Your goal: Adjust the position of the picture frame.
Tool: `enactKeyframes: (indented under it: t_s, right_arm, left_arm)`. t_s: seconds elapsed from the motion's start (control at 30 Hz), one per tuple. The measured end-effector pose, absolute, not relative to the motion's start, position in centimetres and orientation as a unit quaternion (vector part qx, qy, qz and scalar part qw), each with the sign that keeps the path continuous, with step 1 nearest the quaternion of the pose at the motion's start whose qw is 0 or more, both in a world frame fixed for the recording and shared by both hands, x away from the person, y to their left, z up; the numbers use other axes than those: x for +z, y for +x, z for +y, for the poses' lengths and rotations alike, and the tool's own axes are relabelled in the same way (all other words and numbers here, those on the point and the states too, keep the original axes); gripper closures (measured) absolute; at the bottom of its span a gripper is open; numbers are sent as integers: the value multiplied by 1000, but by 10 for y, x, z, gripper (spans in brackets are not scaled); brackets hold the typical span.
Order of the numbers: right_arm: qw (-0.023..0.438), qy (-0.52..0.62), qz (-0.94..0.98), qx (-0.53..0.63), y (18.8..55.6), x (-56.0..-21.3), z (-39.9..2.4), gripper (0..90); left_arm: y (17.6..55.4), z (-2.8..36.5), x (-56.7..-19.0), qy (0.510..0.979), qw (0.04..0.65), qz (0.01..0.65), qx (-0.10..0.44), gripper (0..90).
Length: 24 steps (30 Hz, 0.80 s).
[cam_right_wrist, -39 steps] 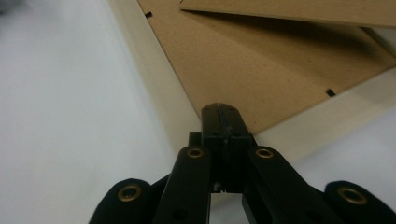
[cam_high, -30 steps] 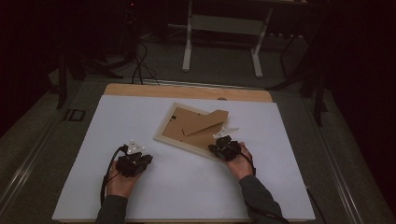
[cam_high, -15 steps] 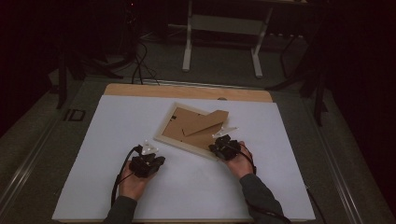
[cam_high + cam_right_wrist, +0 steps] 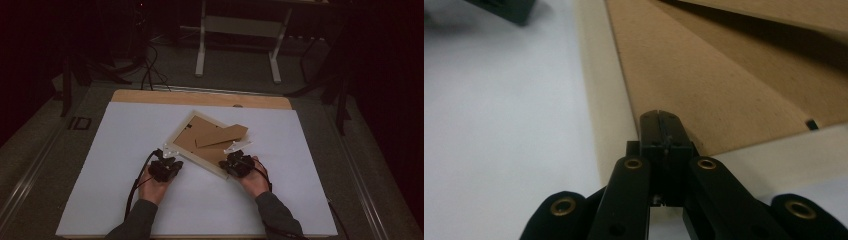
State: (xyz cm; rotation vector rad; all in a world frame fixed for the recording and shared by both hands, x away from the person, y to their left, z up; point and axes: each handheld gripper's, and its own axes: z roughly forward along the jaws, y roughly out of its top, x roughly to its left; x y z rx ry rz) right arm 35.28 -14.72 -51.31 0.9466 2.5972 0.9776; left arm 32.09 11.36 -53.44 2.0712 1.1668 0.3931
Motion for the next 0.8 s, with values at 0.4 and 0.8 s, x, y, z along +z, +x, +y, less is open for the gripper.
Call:
enactKeyframes:
  t_s: [0.4,0.8]
  right_arm:
    - [85,312,880,348,331,-516,-131,900]
    - [63,279,894,344,318,-514,-112,900]
  left_arm:
    - [324,101,-537,809,361,442,142,899]
    - [327,98,-537,810,359,441,146,899]
